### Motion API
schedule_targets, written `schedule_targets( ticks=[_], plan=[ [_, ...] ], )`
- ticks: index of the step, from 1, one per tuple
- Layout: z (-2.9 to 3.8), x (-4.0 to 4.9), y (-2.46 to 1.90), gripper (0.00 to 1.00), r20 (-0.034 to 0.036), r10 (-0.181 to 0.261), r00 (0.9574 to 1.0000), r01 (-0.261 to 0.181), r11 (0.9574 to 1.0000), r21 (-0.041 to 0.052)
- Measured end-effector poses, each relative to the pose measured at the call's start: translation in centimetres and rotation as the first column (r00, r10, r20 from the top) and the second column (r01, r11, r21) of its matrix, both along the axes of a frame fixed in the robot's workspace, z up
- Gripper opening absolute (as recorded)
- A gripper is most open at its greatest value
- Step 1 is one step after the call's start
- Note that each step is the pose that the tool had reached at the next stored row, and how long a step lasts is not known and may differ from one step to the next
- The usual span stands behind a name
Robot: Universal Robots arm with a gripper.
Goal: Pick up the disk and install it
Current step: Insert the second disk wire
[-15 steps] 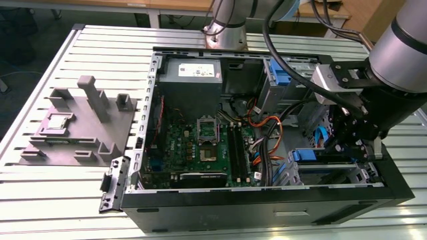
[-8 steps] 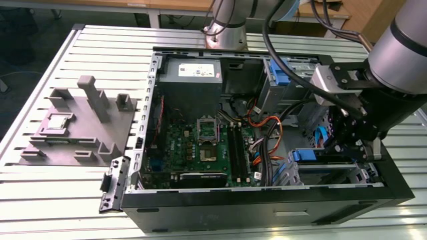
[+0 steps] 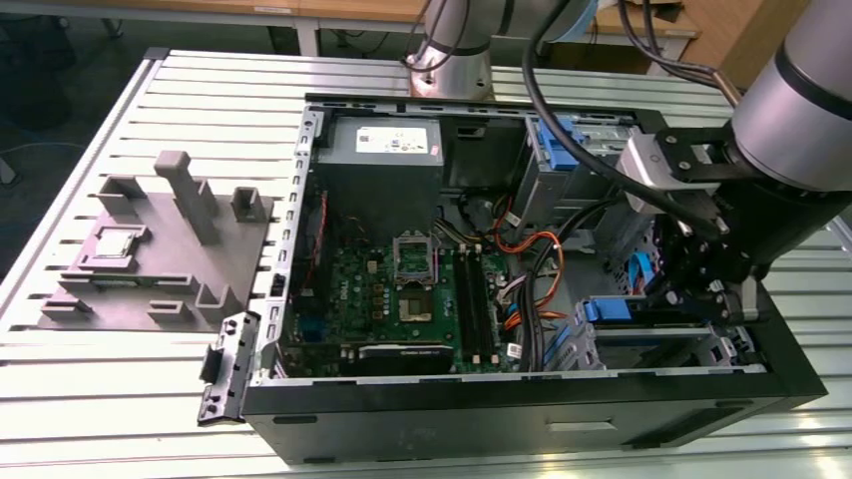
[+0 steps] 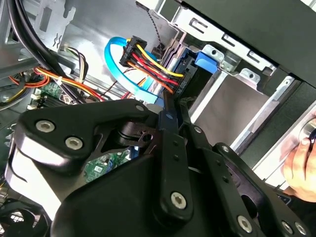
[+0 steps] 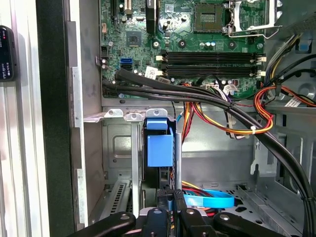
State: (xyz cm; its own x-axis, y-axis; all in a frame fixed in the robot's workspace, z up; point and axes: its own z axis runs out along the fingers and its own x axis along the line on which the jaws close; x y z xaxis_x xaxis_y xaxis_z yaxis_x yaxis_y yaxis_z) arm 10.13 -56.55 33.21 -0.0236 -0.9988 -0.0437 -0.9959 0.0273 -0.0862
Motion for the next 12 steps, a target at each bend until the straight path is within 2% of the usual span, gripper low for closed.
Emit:
schedule_targets(
  ticks=[7,12],
  plan=[
    [-0.42,0.05,-0.09,0.16,0.0000,0.000,1.0000,0.000,1.0000,0.0032],
    [-0.47,0.06,-0.10,0.16,0.0000,0.000,1.0000,0.000,1.0000,0.0036]
  ],
)
